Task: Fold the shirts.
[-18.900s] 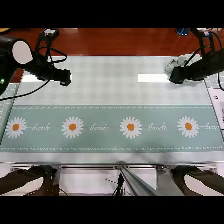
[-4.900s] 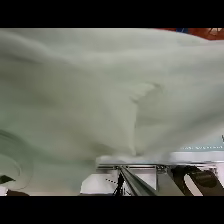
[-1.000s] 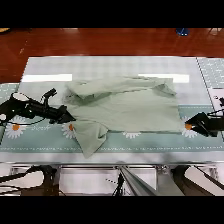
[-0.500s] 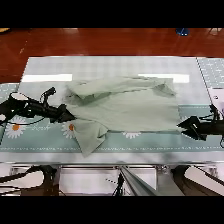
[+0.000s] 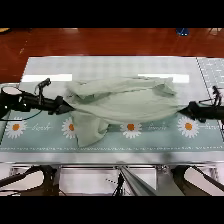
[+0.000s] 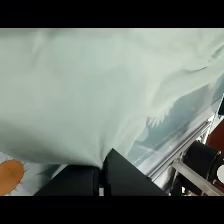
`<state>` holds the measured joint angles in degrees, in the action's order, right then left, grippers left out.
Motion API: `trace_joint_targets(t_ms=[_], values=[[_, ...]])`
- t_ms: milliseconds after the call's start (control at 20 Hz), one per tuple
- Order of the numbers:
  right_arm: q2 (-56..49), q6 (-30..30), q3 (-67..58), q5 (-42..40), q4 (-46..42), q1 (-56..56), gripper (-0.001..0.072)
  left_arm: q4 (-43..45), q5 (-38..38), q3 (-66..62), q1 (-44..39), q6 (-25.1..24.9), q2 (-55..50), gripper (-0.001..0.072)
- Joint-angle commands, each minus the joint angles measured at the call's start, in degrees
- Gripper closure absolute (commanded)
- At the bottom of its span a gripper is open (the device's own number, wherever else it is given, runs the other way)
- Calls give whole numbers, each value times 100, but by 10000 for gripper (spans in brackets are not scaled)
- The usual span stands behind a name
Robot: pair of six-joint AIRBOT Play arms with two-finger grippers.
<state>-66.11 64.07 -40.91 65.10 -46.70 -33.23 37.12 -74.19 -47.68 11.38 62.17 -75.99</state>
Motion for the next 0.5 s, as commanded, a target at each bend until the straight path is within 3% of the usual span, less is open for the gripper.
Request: trace_joint_targets(t_ms=[0, 150, 300, 450], values=[[669, -162, -1185, 249, 944, 61, 686, -323, -197, -935, 4, 4, 750, 679], [1469, -160, -2524, 37, 1606, 61, 686, -1029, -98, -2358, 2, 4, 1674, 678], [2149, -50, -3856, -492, 1832, 96, 686, -1088, 463, -4116, 4, 0, 2496, 678], [2680, 422, -5010, -1021, 1338, 94, 687, -737, 925, -5453, 2, 96, 3062, 679]])
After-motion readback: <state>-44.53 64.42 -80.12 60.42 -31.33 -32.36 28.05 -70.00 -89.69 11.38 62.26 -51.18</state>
